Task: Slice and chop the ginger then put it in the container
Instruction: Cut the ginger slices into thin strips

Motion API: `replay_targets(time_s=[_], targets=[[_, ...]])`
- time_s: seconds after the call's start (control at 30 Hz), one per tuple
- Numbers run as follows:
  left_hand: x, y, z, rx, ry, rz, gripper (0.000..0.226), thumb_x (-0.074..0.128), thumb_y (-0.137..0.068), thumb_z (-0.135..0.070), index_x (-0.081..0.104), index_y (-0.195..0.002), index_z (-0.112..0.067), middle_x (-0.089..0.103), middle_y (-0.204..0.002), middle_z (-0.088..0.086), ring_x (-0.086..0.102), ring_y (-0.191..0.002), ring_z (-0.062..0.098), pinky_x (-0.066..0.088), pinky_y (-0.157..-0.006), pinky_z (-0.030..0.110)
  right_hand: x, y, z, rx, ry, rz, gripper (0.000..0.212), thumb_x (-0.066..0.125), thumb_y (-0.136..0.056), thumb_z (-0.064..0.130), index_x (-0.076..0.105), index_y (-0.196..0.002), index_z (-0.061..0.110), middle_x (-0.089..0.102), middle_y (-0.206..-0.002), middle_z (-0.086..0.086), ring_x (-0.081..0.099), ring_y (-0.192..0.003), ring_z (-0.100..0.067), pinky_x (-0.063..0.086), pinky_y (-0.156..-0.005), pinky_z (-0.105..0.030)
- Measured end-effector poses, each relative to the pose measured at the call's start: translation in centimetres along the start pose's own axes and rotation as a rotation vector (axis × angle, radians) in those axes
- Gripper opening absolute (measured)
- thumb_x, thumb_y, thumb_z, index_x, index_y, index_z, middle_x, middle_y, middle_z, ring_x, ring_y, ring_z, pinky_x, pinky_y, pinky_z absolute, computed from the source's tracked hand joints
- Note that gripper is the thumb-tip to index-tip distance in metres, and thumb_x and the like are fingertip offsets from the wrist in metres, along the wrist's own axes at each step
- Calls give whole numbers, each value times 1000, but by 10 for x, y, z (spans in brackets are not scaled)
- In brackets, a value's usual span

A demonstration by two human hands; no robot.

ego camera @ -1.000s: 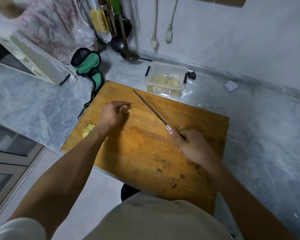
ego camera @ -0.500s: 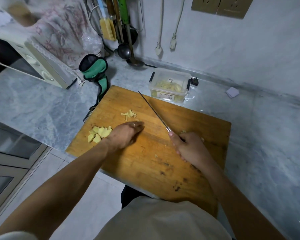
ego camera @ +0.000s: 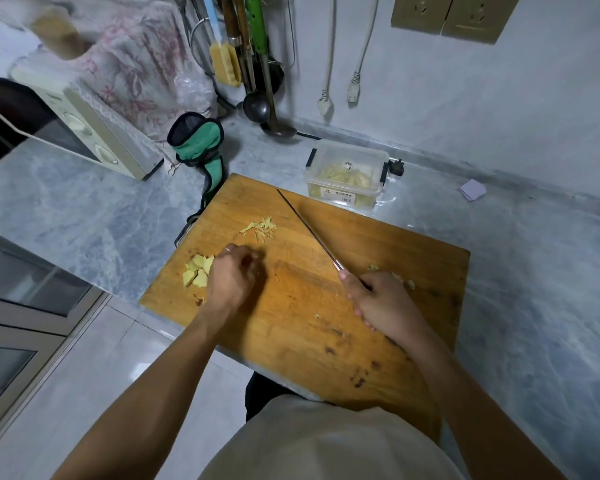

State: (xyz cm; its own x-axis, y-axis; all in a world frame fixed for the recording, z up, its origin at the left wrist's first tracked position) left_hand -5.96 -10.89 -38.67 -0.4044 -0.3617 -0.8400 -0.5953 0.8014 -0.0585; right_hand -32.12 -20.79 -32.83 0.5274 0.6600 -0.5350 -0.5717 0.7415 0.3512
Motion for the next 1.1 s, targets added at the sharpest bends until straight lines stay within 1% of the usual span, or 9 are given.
replay_targets(time_s=[0.1, 0.23, 0.33, 0.47, 0.57, 0.67, 0.77, 0.93, 1.1], targets=[[-9, -12, -1, -71, 66, -38, 12, 63, -93, -8, 70, -100, -15, 69, -102, 4, 65, -82, 16, 57, -81, 28, 3, -1, 1, -15, -36, 5, 68, 47, -100, 57, 67, -78, -5, 67, -64, -16, 55, -44, -15, 50, -53, -35], [-16, -41, -15, -41, 97, 38, 23, 58, -94, -1, 73, -107, -13, 72, -107, 1, 64, -88, 10, 44, -76, 2, 5, -2, 4, -26, -36, 20, 67, 47, -100, 56, 67, -74, -2, 64, -58, -9, 55, -45, -13, 49, -55, -33], [-14, -58, -13, -86, 85, 93, 27, 57, -94, -2, 74, -111, -15, 72, -113, 1, 65, -95, 10, 47, -85, 12, 4, 0, 4, -23, -39, 34, 66, 47, -100, 56, 66, -75, -2, 60, -55, -2, 54, -45, -11, 48, -54, -32], [-12, -60, -11, -117, 85, 78, 15, 64, -92, -6, 74, -97, -17, 74, -101, 3, 67, -84, 13, 55, -75, 25, 1, 2, 4, -32, -48, 36, 65, 47, -100, 56, 67, -78, -2, 60, -57, -2, 54, -46, -11, 46, -54, -31], [-14, -57, -13, -135, 105, 127, 21, 69, -92, -17, 74, -112, -17, 72, -114, 0, 66, -95, 10, 52, -81, 20, 1, 0, 4, -30, -48, 28, 65, 47, -100, 56, 67, -79, -2, 60, -57, -4, 54, -46, -11, 47, -55, -33], [-23, -44, -14, -133, 164, 91, 34, 60, -95, -10, 65, -129, -17, 66, -126, -1, 60, -112, 11, 40, -93, 11, 2, 2, 3, -54, -41, 18, 66, 47, -100, 57, 67, -78, -2, 66, -62, -13, 56, -47, -14, 50, -56, -36], [-39, -15, -2, -155, 147, -24, 28, 57, -95, -6, 71, -119, -13, 69, -116, -1, 64, -95, 13, 38, -71, -4, 3, 8, -1, -43, -45, 23, 66, 47, -99, 60, 67, -80, 1, 65, -63, -13, 55, -48, -13, 49, -56, -35], [-50, 37, 35, -236, 168, -96, 22, 59, -93, -6, 76, -103, -15, 72, -105, -1, 64, -95, 13, 47, -82, 23, 11, 15, -8, -19, -89, 81, 66, 49, -98, 58, 62, -82, -5, 58, -58, -5, 52, -43, -10, 45, -51, -33], [-51, 69, 56, -324, 249, -149, 22, 60, -92, -6, 76, -103, -16, 73, -109, -1, 65, -103, 15, 52, -95, 35, 23, 18, -11, -2, -105, 109, 63, 50, -98, 59, 63, -79, -1, 58, -55, 0, 52, -45, -11, 44, -51, -34]])
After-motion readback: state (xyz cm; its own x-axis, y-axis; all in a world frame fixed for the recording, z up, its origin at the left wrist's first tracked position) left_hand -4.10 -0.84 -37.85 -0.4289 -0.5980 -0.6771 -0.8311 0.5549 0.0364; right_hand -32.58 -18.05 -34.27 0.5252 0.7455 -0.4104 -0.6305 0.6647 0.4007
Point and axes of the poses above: each hand's wrist, its own y-axis away from the middle knuckle, its own x-axis out of the palm, z = x × y, the point moved 5 cm from there along -y, towards the middle knuckle
